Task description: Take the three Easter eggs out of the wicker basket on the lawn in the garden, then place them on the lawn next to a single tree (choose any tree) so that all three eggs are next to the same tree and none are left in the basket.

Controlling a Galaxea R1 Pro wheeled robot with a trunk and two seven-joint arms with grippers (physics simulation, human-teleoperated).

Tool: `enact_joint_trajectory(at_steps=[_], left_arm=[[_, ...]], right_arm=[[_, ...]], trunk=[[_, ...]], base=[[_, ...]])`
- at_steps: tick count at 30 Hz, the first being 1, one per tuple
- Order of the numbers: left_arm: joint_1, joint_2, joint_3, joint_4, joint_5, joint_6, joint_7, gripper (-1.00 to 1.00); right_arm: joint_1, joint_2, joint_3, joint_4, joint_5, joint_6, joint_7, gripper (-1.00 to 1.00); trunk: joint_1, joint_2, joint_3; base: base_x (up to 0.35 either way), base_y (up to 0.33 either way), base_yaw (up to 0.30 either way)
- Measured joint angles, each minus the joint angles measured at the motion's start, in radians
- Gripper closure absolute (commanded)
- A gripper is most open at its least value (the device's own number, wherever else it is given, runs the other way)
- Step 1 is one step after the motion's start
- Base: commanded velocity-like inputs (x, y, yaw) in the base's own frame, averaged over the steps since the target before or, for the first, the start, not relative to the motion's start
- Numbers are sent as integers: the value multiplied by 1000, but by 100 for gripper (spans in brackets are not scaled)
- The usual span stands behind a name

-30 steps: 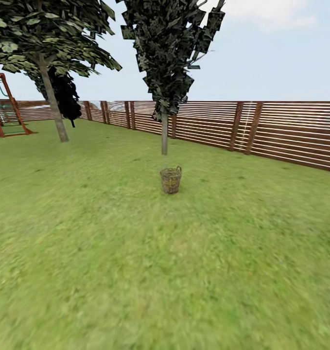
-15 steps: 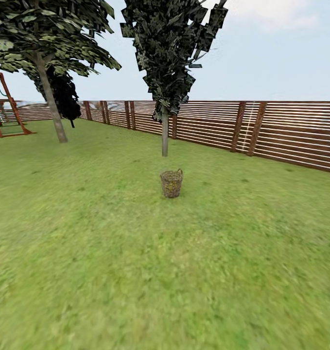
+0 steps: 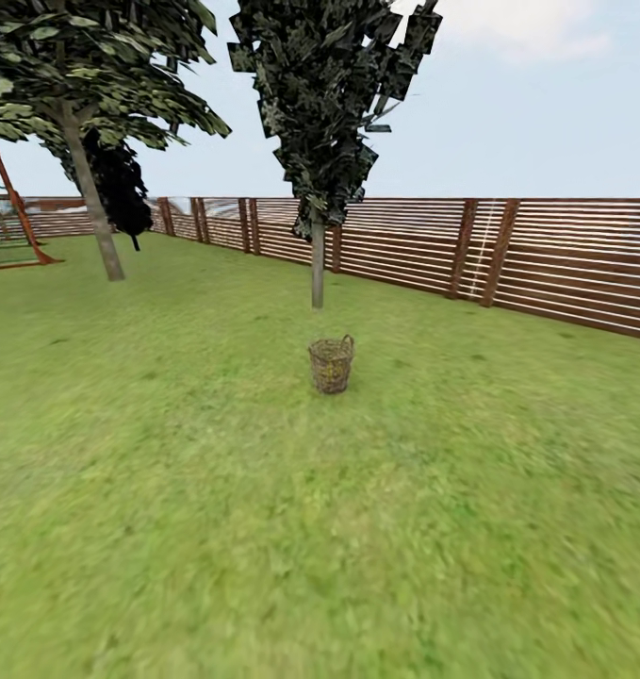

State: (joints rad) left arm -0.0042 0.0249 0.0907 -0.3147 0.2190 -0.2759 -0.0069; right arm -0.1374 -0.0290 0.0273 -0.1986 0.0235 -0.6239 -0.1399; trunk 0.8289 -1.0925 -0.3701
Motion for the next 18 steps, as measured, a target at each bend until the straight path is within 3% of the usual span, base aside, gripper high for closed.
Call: enact_joint_trajectory(at_steps=[18], left_arm=[[0,0,0,0,0,-1,0,-100]], right_arm=[[0,2,2,3,1,0,0,-100]], trunk=[[0,0,2]], base=[[333,0,-2]])
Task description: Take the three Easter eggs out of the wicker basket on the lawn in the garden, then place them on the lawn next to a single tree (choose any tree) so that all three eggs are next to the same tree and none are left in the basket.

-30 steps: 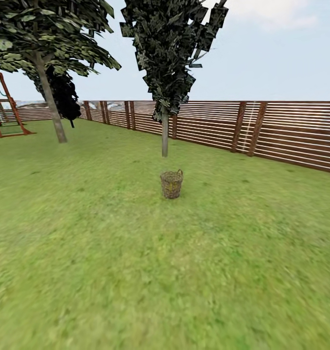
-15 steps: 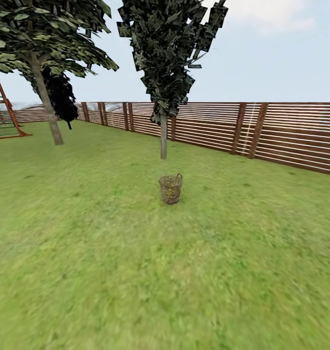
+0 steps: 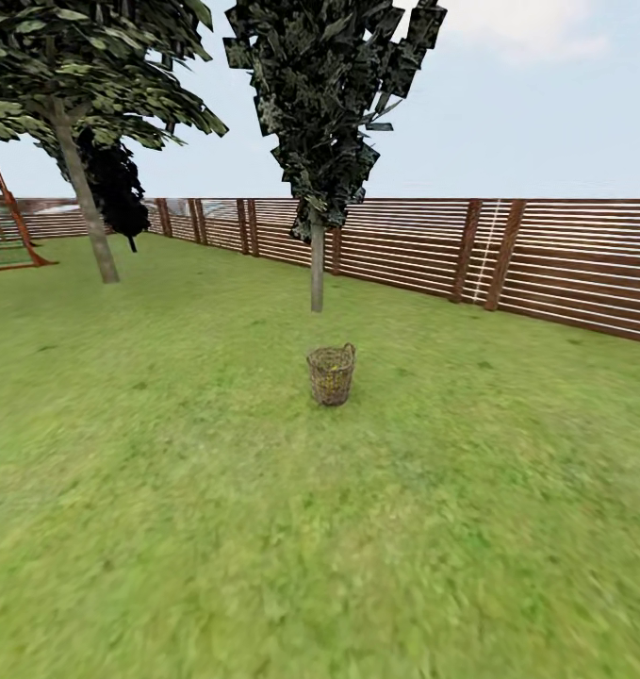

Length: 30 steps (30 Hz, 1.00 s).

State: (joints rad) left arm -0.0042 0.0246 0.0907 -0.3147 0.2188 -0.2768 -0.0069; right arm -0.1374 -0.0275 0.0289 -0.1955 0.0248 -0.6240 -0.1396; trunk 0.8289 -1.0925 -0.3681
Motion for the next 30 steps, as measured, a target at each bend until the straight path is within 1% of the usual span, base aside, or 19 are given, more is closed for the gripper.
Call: enact_joint_trajectory(at_steps=[8,30], left_arm=[[0,0,0,0,1,0,0,-100],[0,0,0,0,0,0,0,-100]], right_arm=[[0,-4,0,56,1,-1,0,-100],[0,0,4,60,3,0,5,-100]], trunk=[[0,0,0],[0,0,0]], base=[[333,0,0],[333,0,0]])
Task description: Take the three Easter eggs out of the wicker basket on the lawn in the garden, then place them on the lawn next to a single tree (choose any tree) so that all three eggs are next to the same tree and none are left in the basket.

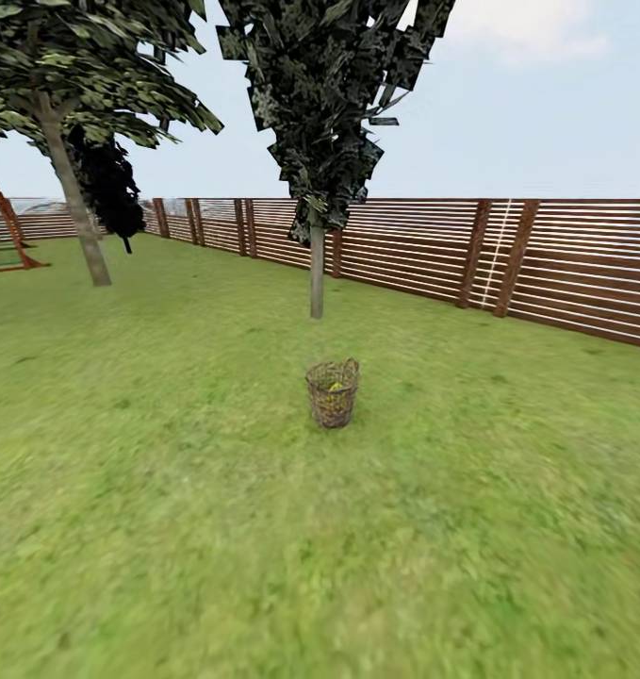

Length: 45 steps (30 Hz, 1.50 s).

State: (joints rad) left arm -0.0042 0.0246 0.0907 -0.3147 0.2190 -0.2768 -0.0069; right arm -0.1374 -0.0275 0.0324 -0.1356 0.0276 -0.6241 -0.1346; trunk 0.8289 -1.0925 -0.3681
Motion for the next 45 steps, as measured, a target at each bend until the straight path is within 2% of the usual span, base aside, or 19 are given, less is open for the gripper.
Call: enact_joint_trajectory(at_steps=[23,45], left_arm=[[0,0,0,0,0,0,0,-100],[0,1,0,1,1,0,0,-100]], right_arm=[[0,0,1,-1,0,0,0,-100],[0,2,1,0,-1,4,0,-100]], trunk=[[0,0,0],[0,0,5]], base=[[333,3,0],[333,102,-39]])
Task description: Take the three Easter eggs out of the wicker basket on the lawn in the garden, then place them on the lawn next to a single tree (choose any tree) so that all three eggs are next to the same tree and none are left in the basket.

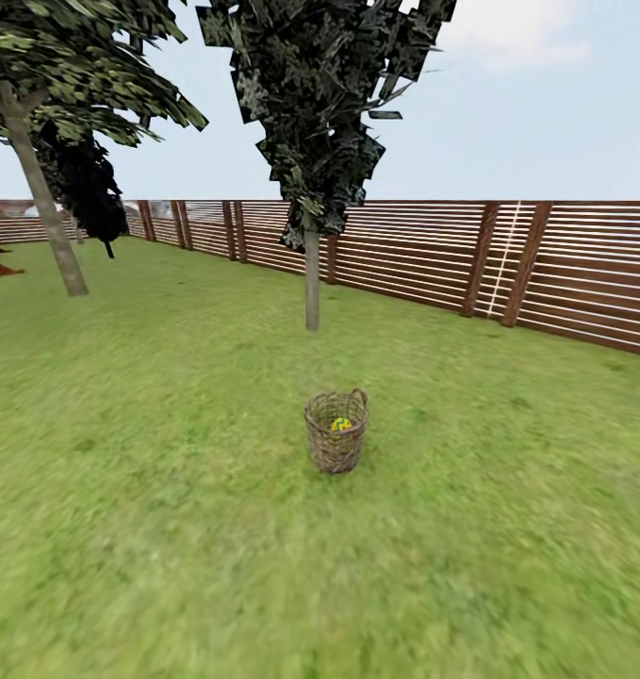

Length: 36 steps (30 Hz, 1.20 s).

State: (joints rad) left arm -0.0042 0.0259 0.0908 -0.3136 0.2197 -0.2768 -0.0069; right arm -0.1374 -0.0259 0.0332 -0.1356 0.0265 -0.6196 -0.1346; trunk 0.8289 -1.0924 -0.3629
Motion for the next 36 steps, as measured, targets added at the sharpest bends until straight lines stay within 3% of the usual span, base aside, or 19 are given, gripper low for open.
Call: enact_joint_trajectory(at_steps=[31,32,35,36], left_arm=[[0,0,0,0,0,0,0,-100],[0,0,0,1,0,-1,0,-100],[0,0,0,0,0,-1,0,-100],[0,0,0,0,0,-1,0,-100]], right_arm=[[-1,3,3,-31,2,-1,-2,-100],[-3,3,1,-115,-2,23,-6,-100],[-6,2,-4,-214,-9,115,-8,-100],[-36,1,-6,-300,-27,237,-9,-100]], trunk=[[0,0,0],[0,0,0],[0,0,0],[0,0,0]], base=[[333,0,0],[333,0,0],[333,0,0],[333,0,0]])
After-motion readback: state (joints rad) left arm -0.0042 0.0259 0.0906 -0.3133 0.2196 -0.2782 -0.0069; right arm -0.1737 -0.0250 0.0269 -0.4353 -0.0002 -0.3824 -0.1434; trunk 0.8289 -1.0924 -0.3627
